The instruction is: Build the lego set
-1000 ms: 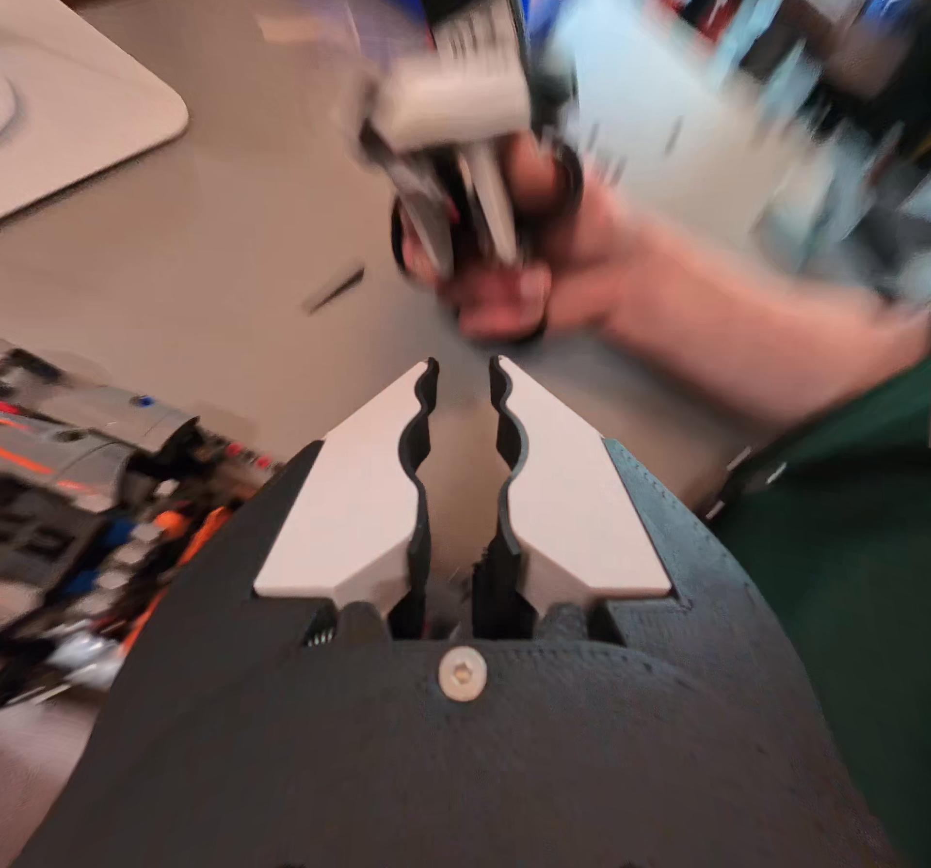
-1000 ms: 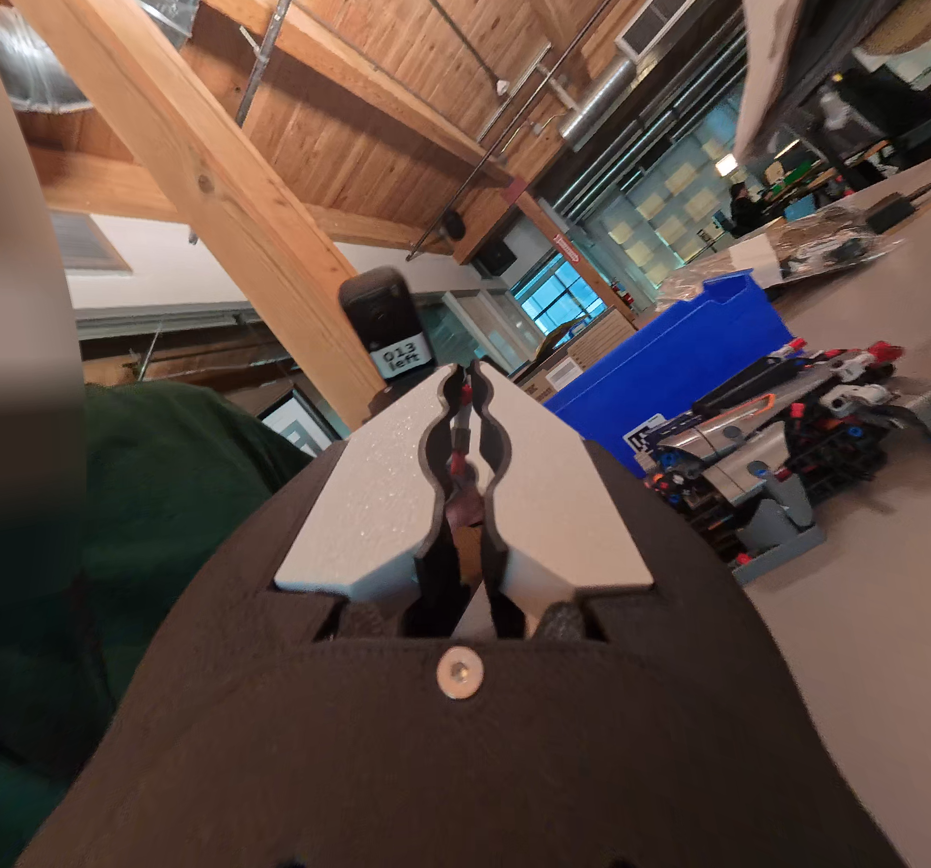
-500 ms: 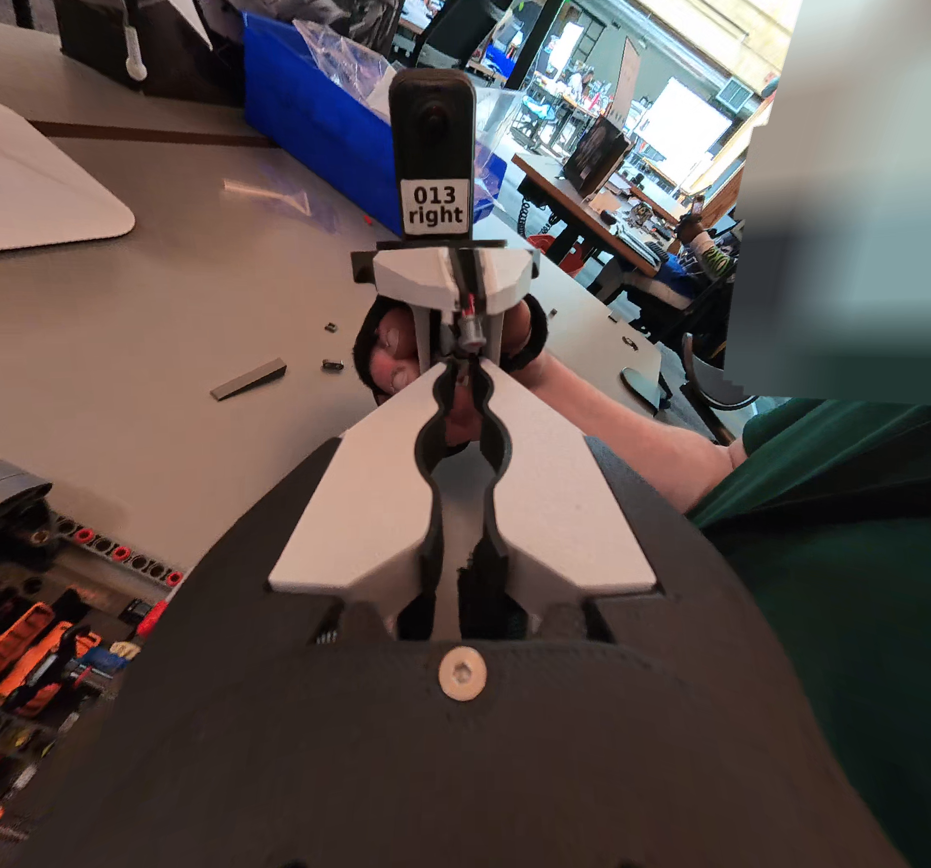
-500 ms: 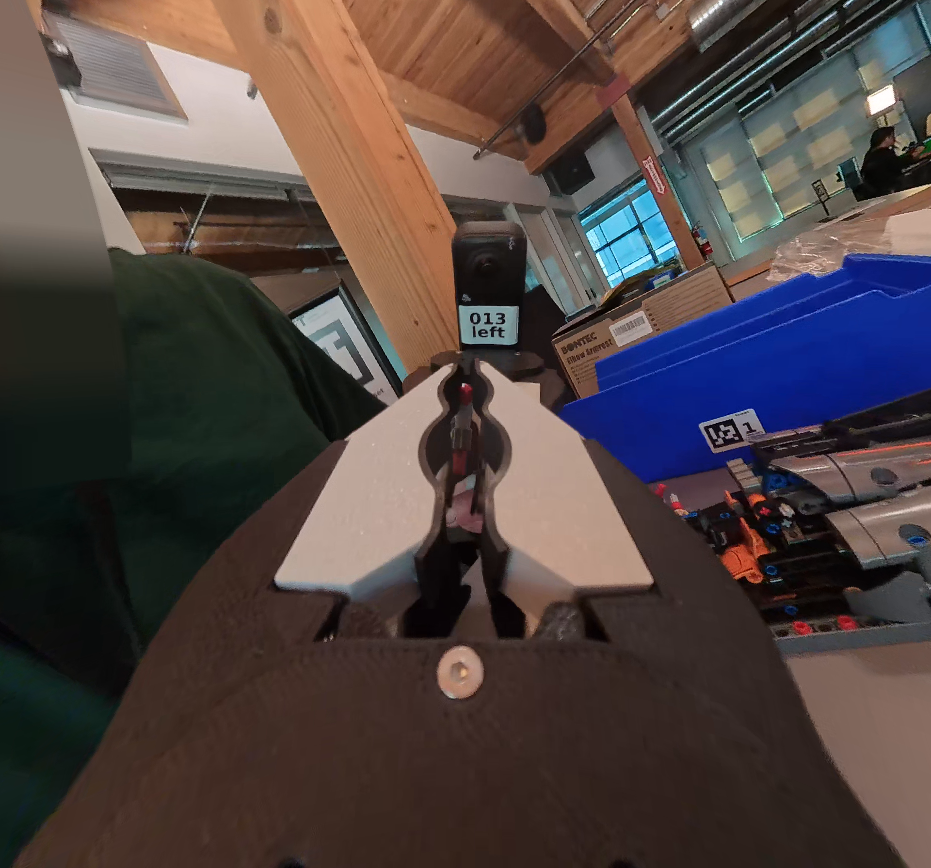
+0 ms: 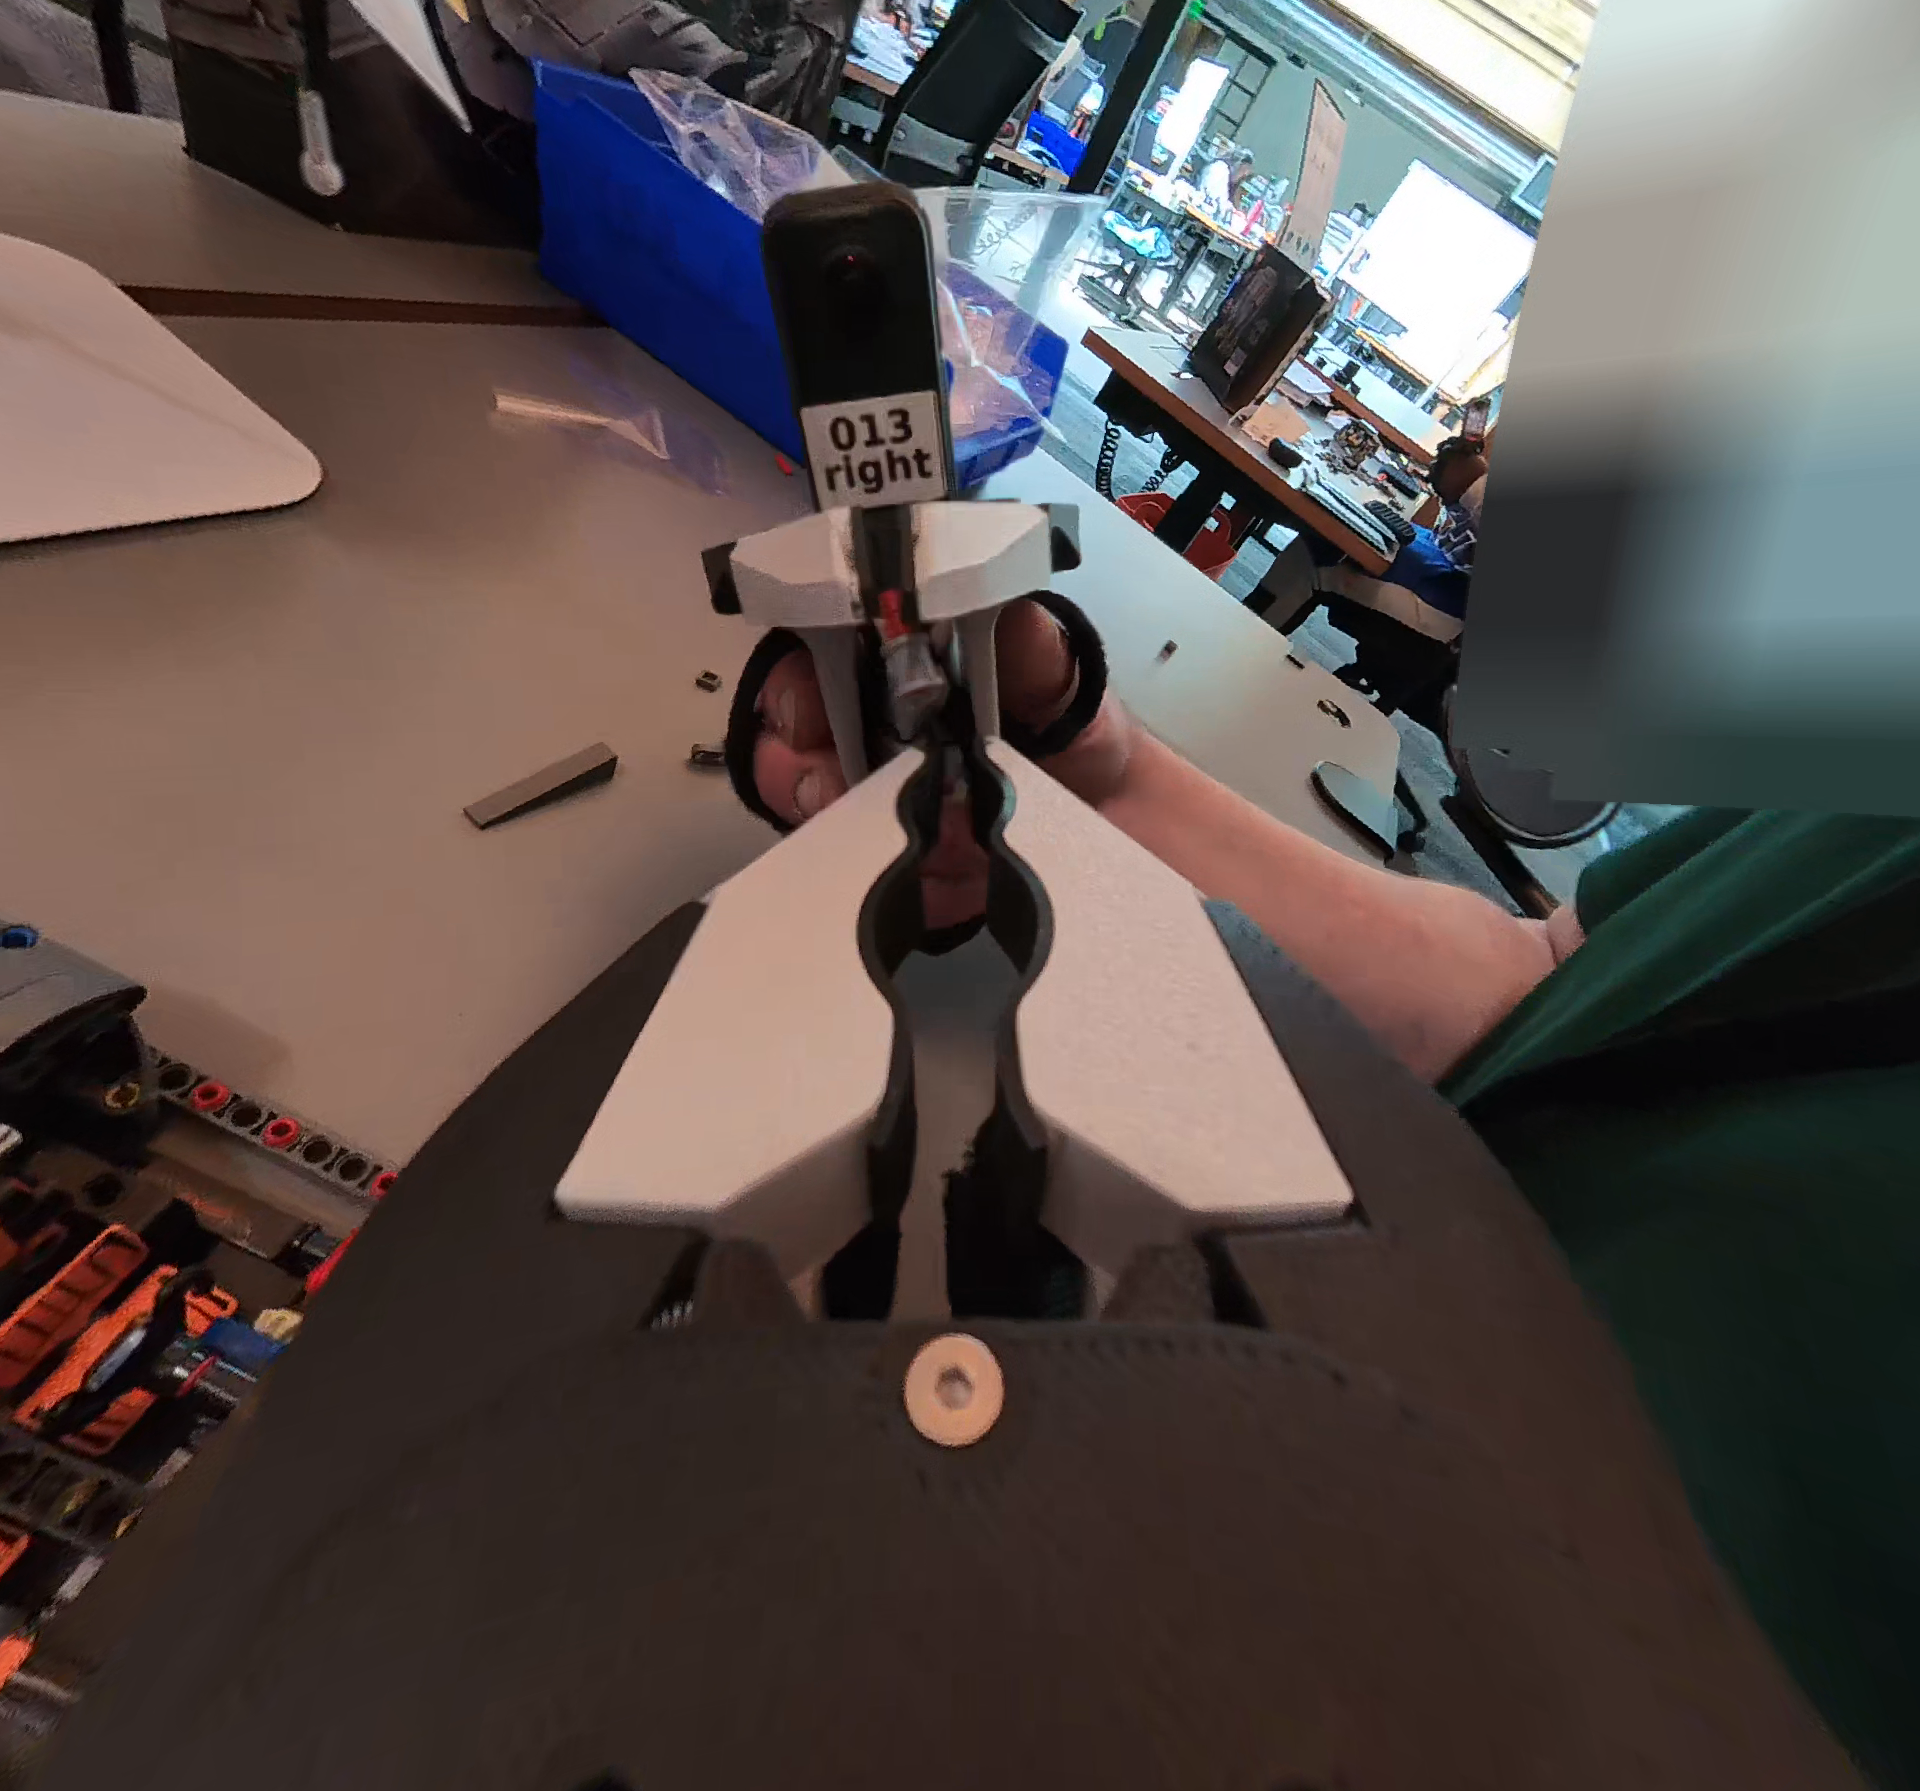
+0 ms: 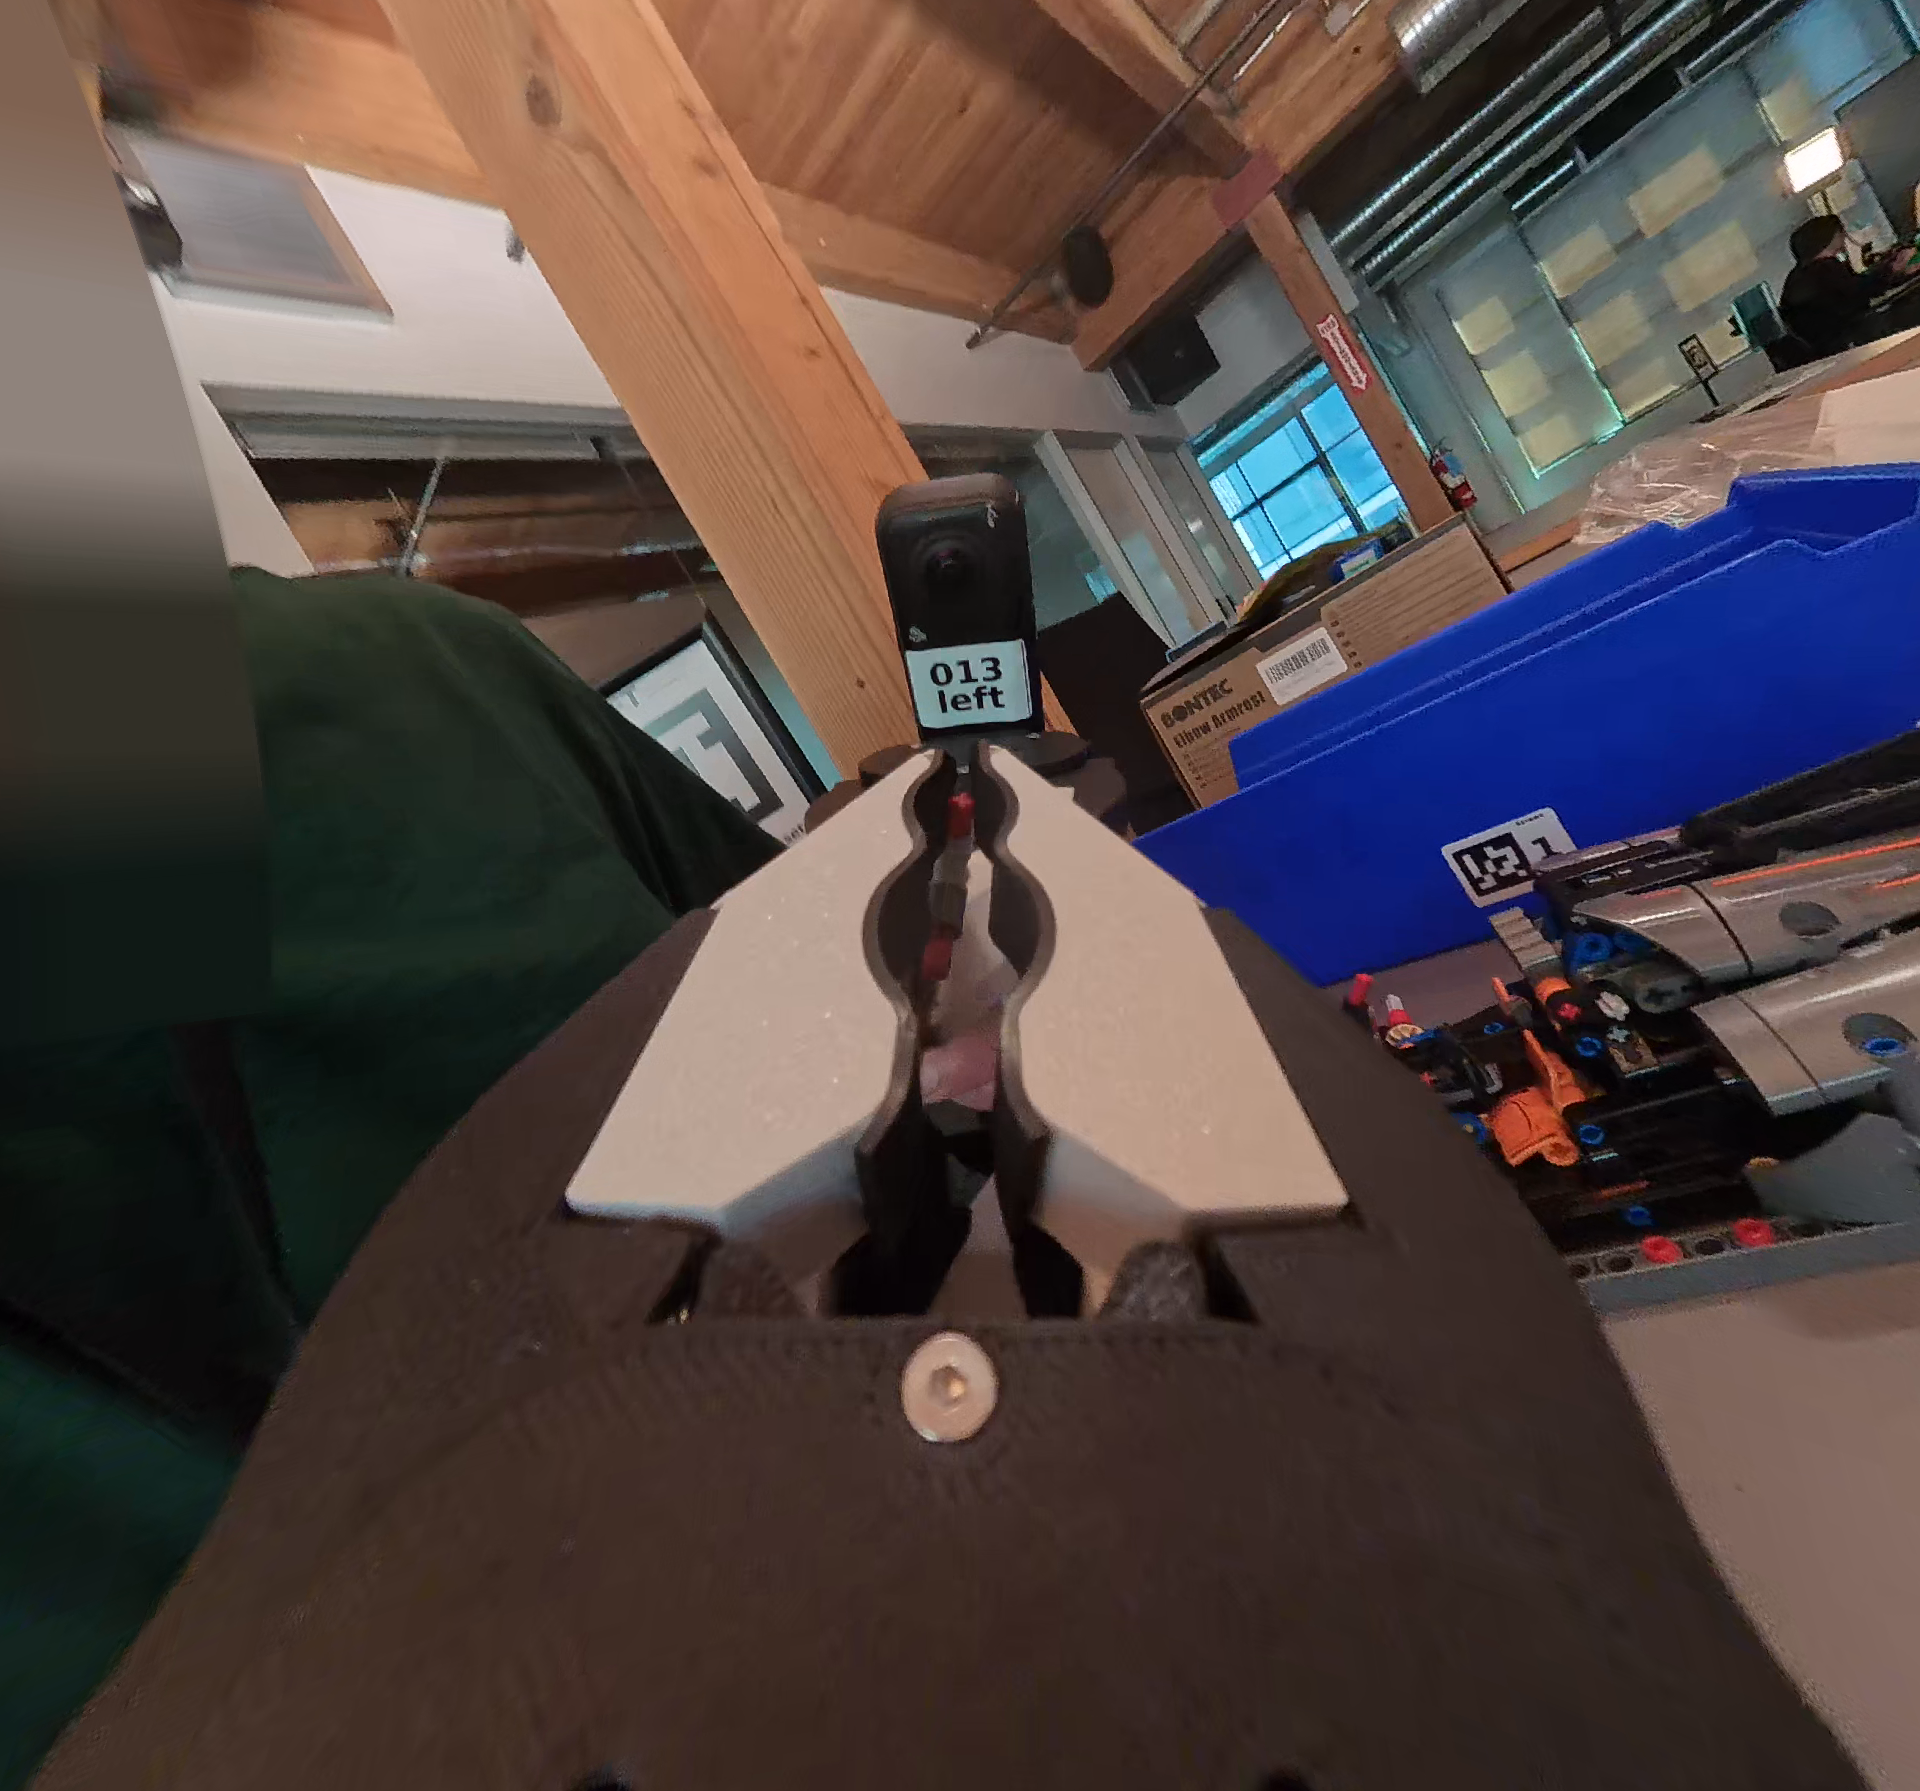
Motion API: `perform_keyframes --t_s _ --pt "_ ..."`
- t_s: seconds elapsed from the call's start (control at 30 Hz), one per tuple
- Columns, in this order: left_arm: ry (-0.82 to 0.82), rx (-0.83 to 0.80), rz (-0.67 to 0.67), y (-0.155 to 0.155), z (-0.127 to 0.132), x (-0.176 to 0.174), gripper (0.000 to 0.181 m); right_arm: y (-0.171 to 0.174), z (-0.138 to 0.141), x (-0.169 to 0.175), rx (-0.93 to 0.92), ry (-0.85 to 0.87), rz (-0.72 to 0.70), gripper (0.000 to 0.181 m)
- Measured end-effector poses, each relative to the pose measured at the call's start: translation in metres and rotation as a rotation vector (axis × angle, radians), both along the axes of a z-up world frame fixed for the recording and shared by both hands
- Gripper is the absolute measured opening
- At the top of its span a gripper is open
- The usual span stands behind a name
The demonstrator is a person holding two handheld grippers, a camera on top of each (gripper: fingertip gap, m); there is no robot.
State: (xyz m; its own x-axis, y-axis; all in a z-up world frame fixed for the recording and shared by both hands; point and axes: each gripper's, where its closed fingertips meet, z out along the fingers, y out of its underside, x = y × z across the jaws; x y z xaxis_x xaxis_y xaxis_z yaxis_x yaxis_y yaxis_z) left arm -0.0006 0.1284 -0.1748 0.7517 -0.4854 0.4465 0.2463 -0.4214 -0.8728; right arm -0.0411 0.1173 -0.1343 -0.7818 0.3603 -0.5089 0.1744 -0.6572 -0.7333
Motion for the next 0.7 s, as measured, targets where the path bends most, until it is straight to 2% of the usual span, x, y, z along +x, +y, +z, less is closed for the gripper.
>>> perform_keyframes --t_s 0.07,0.13,0.33,0.7 --pt "-0.033 0.000 0.031 0.0040 0.0013 -0.0057 0.013 0.0043 -0.0024 -0.0031 -0.039 -0.021 -0.001 0.002" --pt "-0.048 -0.003 0.039 0.0066 0.0020 -0.0077 0.014 0.0051 -0.0059 -0.0058 -0.052 -0.039 0.000 0.002" --pt "-0.063 0.002 0.046 0.0084 0.0012 -0.0085 0.002 0.0018 -0.0061 -0.0056 -0.047 -0.036 0.012 0.002" --pt "-0.098 0.009 0.018 0.0051 0.0025 -0.0056 0.000 -0.0012 -0.0048 -0.0042 -0.031 -0.023 0.018 0.001"
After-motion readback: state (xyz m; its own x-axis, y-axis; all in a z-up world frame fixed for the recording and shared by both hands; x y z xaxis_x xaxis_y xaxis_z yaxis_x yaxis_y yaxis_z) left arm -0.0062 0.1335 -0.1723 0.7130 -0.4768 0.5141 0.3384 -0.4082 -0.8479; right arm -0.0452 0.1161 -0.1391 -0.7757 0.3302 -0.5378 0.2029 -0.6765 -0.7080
